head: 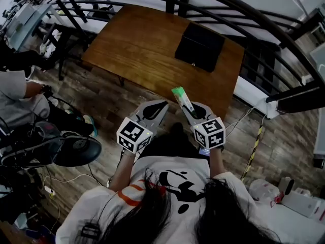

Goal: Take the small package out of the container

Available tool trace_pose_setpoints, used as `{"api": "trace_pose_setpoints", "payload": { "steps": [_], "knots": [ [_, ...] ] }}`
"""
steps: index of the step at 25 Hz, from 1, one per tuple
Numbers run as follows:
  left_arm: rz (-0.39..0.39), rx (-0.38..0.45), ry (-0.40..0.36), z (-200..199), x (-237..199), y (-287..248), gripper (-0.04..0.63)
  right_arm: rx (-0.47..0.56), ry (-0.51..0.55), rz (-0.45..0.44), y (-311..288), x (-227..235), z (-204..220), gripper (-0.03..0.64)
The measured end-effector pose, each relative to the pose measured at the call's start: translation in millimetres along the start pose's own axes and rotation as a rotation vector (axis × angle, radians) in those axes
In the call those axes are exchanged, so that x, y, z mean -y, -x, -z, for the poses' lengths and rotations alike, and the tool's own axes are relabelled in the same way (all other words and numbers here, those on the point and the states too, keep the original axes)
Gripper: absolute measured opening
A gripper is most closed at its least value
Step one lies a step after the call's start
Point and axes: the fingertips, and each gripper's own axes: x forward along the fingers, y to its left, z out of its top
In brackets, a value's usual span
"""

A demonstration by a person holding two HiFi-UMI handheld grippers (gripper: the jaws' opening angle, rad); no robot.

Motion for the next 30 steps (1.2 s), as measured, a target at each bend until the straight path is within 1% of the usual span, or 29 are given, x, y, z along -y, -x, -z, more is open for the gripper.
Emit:
{"api": "trace_pose_setpoints", "payload": {
  "steps": [3,6,8,13,16,21,25,30],
  "knots": [
    [0.031,0.006,0.004,3,5,2,0.0,-0.006,-0.008,0.019,5,-7,4,0.121],
    [0.058,0.008,0.0,5,31,-4,0.0,-0.008,-0.008,0.033,29,-5,16,0.123],
    [0.067,0.005,-0.002,7,45,-9,0.0,-0.005,-0.011,0.039,42,-2,22,0.121],
    [0.074,0.002,-0.019,8,61,-17,0.0,0.004,-0.02,0.043,54,5,34,0.123],
    [0.057,0.006,-0.036,3,69,-19,0.0,0.014,-0.018,0.032,62,10,37,0.121],
    [0.006,0.018,-0.048,-6,88,-22,0.0,0.033,-0.004,0.008,86,16,41,0.123],
    [-0.026,0.022,-0.035,-3,120,-30,0.0,0.024,0.006,-0.015,116,25,58,0.121],
    [-0.041,0.005,-0.025,10,170,-44,0.0,0.03,0.006,-0.039,154,36,82,0.123]
  ]
}}
